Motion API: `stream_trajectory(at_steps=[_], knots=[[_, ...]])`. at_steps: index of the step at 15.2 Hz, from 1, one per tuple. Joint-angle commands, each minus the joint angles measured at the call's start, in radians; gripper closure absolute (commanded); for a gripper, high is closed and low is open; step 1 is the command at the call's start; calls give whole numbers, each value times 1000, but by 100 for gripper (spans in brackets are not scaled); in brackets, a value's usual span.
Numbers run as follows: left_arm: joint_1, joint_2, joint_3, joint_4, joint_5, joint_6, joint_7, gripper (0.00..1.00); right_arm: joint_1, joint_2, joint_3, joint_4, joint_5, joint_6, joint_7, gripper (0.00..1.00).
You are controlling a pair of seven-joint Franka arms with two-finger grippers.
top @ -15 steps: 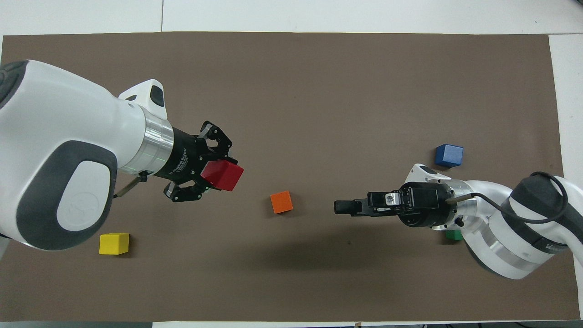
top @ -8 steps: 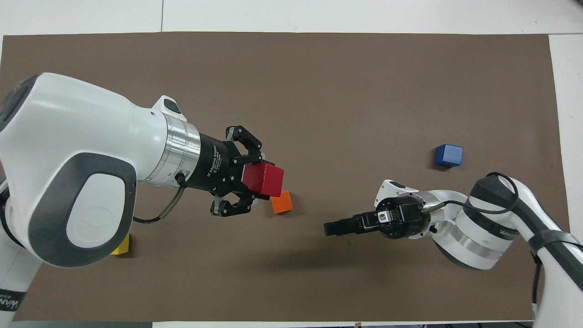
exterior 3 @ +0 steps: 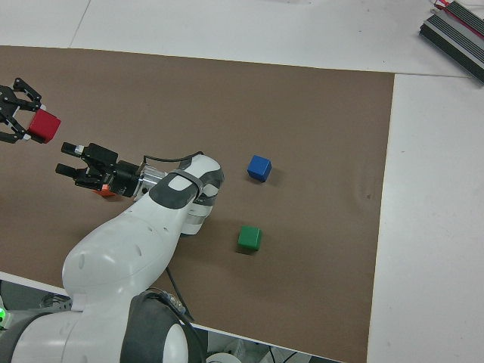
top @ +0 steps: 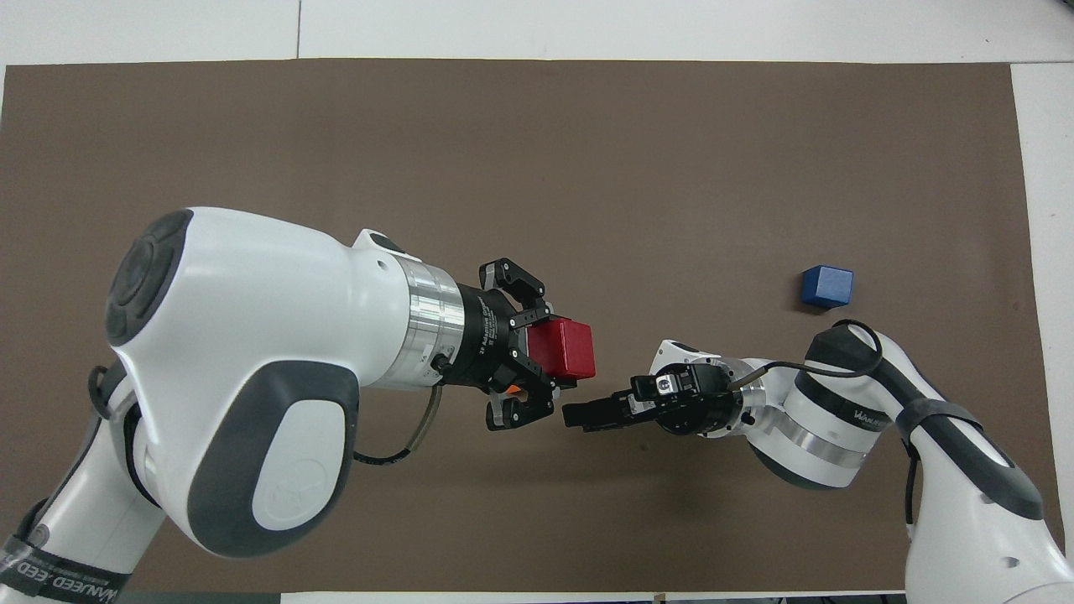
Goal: Transfer red block to right arm and stack on blue block
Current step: 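Carry the red block toward the right gripper and grasp it there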
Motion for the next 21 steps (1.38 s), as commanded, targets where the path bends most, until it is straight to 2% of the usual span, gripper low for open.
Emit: stream_trajectory(at_steps=[1, 10, 11, 12, 14, 15, 16, 17, 18, 19, 20, 21], knots=[[-35, -51, 12, -62, -25, 34, -45, 100, 2, 23, 3, 39, 18, 41, -29, 0], [-77, -91, 12, -146, -71, 106, -63, 100, 13, 32, 3, 70, 19, 61, -43, 1], [-75, -93, 14, -148, -73, 103, -63, 100, 13, 32, 3, 70, 19, 61, -41, 7], [-75, -93, 14, -151, -73, 100, -64, 100, 10, 32, 2, 70, 18, 64, -41, 20], [-74, -94, 14, -152, -73, 97, -64, 100, 0, 35, 2, 72, 9, 91, -41, 34], [-74, -99, 14, -154, -73, 97, -64, 100, -1, 35, 2, 73, 7, 99, -41, 37], [-72, -102, 14, -157, -73, 95, -64, 100, -1, 35, 2, 73, 7, 107, -41, 51], [-72, -105, 14, -160, -73, 95, -64, 100, -1, 35, 2, 73, 7, 108, -43, 76], [-72, -106, 14, -166, -73, 94, -63, 100, 0, 35, 2, 72, 7, 110, -44, 96], [-74, -111, 14, -174, -71, 95, -61, 100, 0, 35, 2, 72, 7, 113, -43, 100], [-75, -117, 15, -180, -73, 97, -61, 100, -1, 35, 2, 73, 6, 122, -30, 100], [-75, -119, 15, -183, -71, 97, -61, 85, 0, 35, 2, 73, 6, 124, -35, 100]])
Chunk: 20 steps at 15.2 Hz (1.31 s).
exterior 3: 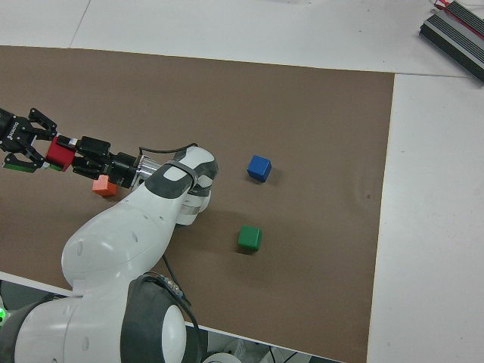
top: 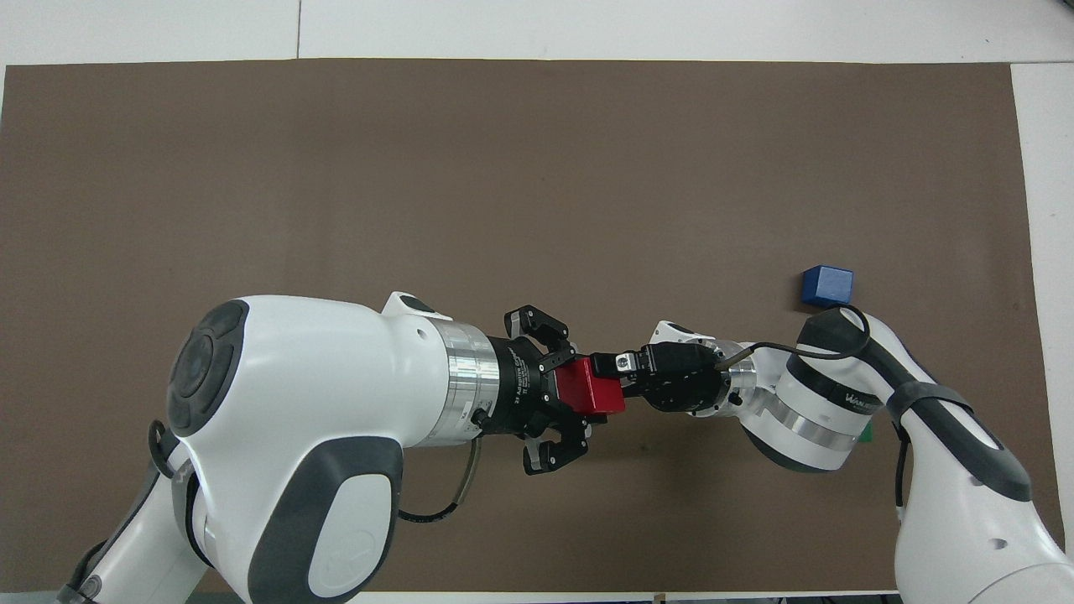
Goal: Transfer red block to right arm and stack on blue block
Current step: 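Open the left gripper and withdraw while the right gripper holds the block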
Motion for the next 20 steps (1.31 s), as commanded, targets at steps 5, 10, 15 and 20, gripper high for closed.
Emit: stream_trajectory(at_steps=[5, 10, 15, 20], knots=[[0, -79, 19, -55, -7, -8, -6, 0, -7, 4, 1, 27, 4, 36, -26, 100], [149, -130, 23, -49, 6, -89, 93, 0, -10, 6, 1, 38, 3, 34, -23, 100], [345, -141, 25, -50, 151, -218, 516, 0, -39, -6, -2, 85, -59, 46, 35, 100], [482, -136, 26, -46, 468, -338, 1090, 0, -116, -133, -3, 111, -175, 169, 223, 100]])
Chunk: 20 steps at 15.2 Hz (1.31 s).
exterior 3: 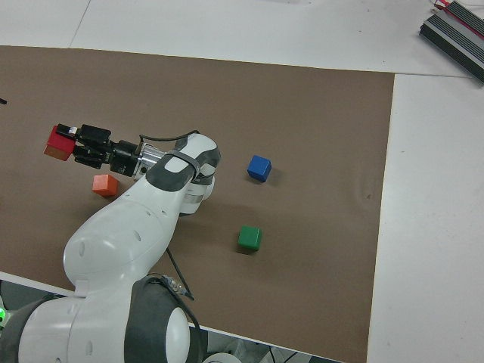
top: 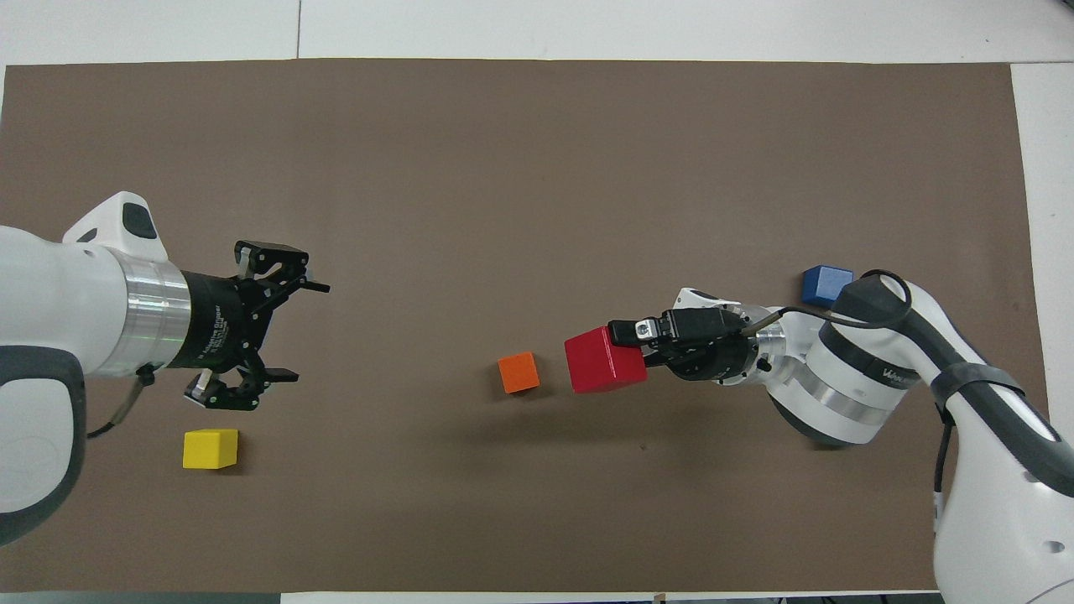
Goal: Transfer red block to right arm and stack on blue block
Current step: 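Carry the red block with the right gripper toward the blue block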
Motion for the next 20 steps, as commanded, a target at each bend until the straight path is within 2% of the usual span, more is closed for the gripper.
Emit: stream_trajectory(at_steps=[1, 3, 5, 7, 9, 11, 13, 16, 20], knots=[[51, -17, -12, -3, 161, -34, 290, 0, -58, -154, 3, 15, -119, 157, 168, 100], [60, -1, -12, 29, 261, -33, 431, 0, -94, -224, 3, 50, -214, 235, 292, 100], [91, 29, -11, 83, 269, -54, 510, 0, -123, -249, 2, 92, -308, 263, 374, 100], [96, 106, -11, 195, 298, -153, 713, 0, -146, -278, 2, 144, -449, 292, 450, 100], [96, 155, -9, 305, 390, -258, 900, 0, -167, -317, 2, 202, -595, 321, 544, 100], [59, 231, 47, 425, 404, -336, 955, 0, -178, -338, 0, 282, -754, 321, 648, 100], [-28, 278, 132, 525, 404, -420, 966, 0, -181, -347, 0, 366, -930, 317, 718, 100], [-68, 270, 153, 519, 402, -416, 1032, 0, -181, -370, 2, 417, -1150, 314, 767, 100], [-70, 243, 178, 470, 398, -415, 1044, 0, -167, -363, 14, 477, -1519, 324, 775, 100]])
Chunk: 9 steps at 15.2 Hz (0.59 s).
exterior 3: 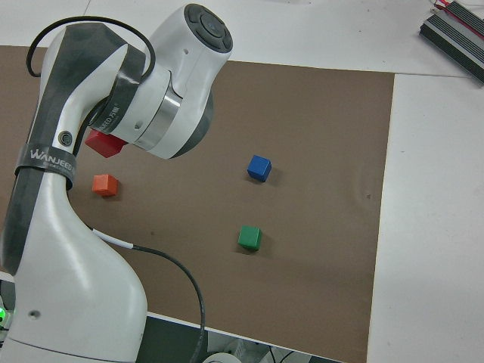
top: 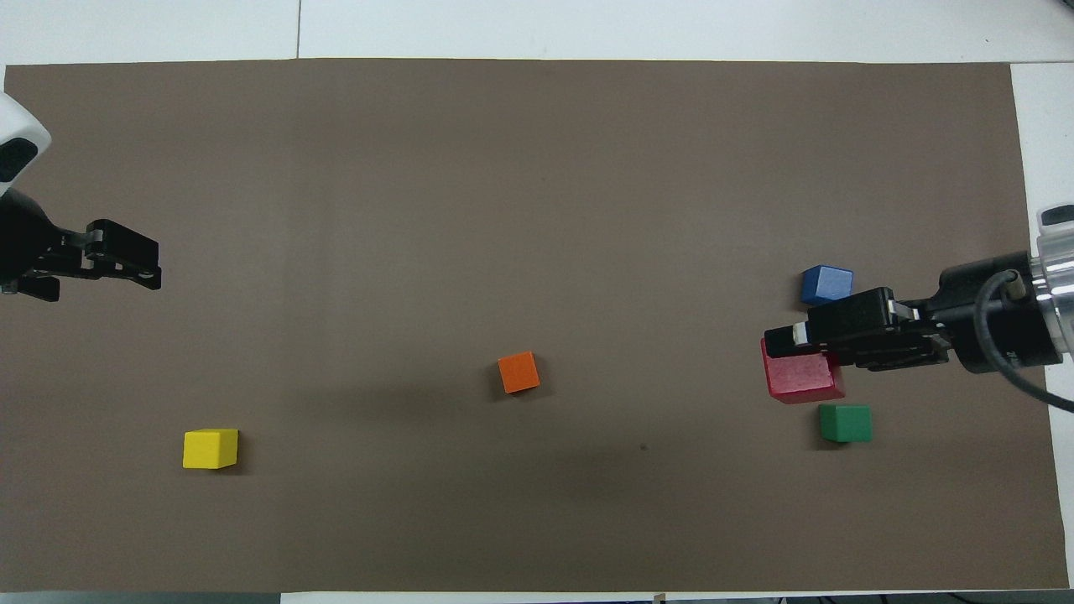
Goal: Transfer red block to right arm and stack on blue block
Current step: 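Carry the red block with the right gripper toward the blue block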
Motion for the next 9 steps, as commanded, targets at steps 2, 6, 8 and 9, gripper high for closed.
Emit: stream_trajectory(at_steps=[2, 6, 8, 9], knots=[[-21, -52, 23, -82, 21, -3, 20, 0, 11, 13, 18, 31, -299, 17, 13, 100], [-19, -70, 27, -117, 20, 57, 21, 0, 39, 11, 18, -17, -553, 126, 21, 100], [-19, -69, 40, -117, 15, 73, 20, 0, 35, 16, 18, -76, -633, 201, 16, 100], [-19, -67, 43, -117, 14, 78, 23, 0, 36, 19, 18, -104, -672, 232, 19, 100]])
